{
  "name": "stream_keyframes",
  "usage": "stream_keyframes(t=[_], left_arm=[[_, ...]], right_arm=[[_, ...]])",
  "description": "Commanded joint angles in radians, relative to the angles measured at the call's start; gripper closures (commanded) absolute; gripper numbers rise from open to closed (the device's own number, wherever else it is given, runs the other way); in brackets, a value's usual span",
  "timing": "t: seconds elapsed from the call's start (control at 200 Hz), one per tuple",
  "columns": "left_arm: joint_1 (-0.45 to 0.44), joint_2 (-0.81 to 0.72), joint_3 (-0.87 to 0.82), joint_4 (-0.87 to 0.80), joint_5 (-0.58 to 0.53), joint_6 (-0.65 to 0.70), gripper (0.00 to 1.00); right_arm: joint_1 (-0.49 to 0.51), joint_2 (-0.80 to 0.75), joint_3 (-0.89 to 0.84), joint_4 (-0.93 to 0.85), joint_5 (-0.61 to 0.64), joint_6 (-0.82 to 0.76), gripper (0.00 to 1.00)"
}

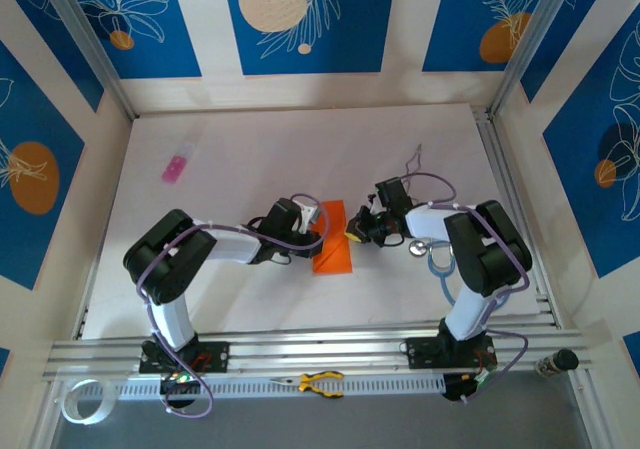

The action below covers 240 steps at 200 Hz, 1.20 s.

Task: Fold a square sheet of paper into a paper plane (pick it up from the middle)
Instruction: Fold the triangle a second time at the center of the table.

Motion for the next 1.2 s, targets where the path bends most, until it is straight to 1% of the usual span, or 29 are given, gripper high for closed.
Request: stream_keyframes(t=[0.0,0.07,0.23,0.325,0.56,0.68,0.81,0.91,0.955,1.01,1.065,1.146,1.166,1.196], left_arm=[[0.017,0.007,-0.026,-0.078,0.007,0.011,1.0],[0.018,0.007,-0.025,-0.076,0.01,0.008,1.0],[0.018,0.006,-0.026,-0.071,0.015,0.006,1.0],[0.017,0.007,-0.029,-0.064,0.018,0.004,1.0],[0.017,0.012,-0.033,-0.057,0.026,-0.002,1.0],[0.018,0.005,-0.029,-0.059,0.029,-0.007,1.0],[0.016,-0.019,-0.021,-0.074,0.026,-0.022,1.0],[0.017,-0.06,0.002,-0.118,0.019,-0.033,0.85],[0.018,-0.092,0.017,-0.15,0.002,-0.04,0.76],[0.017,-0.136,0.032,-0.198,-0.025,-0.04,0.72],[0.018,-0.185,0.039,-0.24,-0.066,-0.047,0.66],[0.017,-0.24,0.053,-0.321,-0.12,-0.074,0.65],[0.018,-0.25,0.058,-0.338,-0.12,-0.079,0.65],[0.016,-0.265,0.058,-0.342,-0.103,-0.084,0.69]], right_arm=[[0.033,-0.083,0.018,-0.029,-0.026,-0.046,0.97],[0.056,-0.073,0.035,-0.047,-0.051,-0.044,0.97],[0.104,-0.048,0.019,-0.033,-0.025,-0.008,0.97],[0.113,-0.023,0.014,0.001,-0.048,0.006,0.98],[0.117,0.043,0.028,-0.005,-0.046,-0.01,0.98],[0.123,0.063,0.026,-0.061,-0.003,-0.034,0.99],[0.118,0.07,-0.017,-0.053,0.015,-0.033,1.0],[0.115,0.071,-0.027,-0.047,0.013,-0.037,1.0],[0.115,0.072,-0.023,-0.05,0.01,-0.04,1.0],[0.115,0.072,-0.018,-0.053,0.01,-0.039,1.0],[0.117,0.07,-0.015,-0.051,0.009,-0.038,1.0],[0.117,0.066,-0.01,-0.053,0.006,-0.037,1.0],[0.117,0.065,-0.01,-0.054,0.006,-0.038,1.0],[0.117,0.065,-0.008,-0.055,0.005,-0.039,1.0]])
